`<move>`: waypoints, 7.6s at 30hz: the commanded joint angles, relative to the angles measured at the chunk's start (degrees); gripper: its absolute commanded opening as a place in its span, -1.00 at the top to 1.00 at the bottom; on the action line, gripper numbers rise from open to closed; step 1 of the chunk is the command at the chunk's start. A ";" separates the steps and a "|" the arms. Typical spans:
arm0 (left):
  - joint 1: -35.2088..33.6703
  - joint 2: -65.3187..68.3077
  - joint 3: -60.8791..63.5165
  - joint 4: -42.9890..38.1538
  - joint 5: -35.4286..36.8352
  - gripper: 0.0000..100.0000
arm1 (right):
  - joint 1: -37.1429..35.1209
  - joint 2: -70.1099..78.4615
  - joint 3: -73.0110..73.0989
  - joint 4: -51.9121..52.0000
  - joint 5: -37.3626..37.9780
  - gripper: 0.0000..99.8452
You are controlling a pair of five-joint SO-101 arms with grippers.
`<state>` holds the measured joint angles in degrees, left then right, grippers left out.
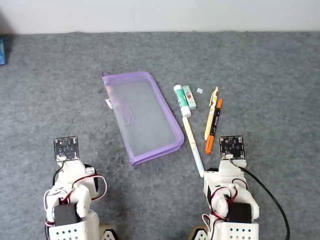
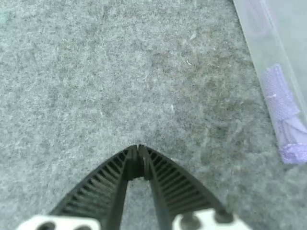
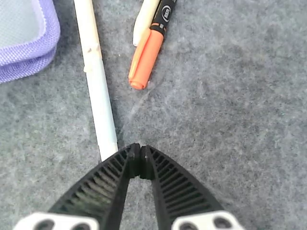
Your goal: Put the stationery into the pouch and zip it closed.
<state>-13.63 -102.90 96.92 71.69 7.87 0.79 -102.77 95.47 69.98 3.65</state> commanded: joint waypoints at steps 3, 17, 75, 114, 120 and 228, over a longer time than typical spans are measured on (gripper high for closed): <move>0.44 -0.35 -0.66 0.09 0.18 0.97 | -0.31 -0.22 0.97 0.22 0.35 0.98; 0.44 -0.35 -0.66 0.09 0.18 0.97 | -0.31 -0.22 0.97 0.22 0.35 0.98; 0.44 -0.35 -0.66 0.09 0.18 0.97 | -0.31 -0.22 0.97 0.22 0.35 0.98; 14.51 -0.35 -6.02 0.18 -21.80 0.97 | -0.31 -0.22 0.97 0.22 0.35 0.98; 9.93 -0.35 -7.69 -4.48 -45.89 0.97 | -0.31 -0.22 0.97 0.22 0.35 0.98; 31.21 131.96 -100.70 28.40 -28.66 0.97 | 0.04 -0.13 -10.99 -7.16 0.00 0.98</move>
<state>15.56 28.26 -5.41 94.46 -19.91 0.79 -102.95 87.21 63.56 3.65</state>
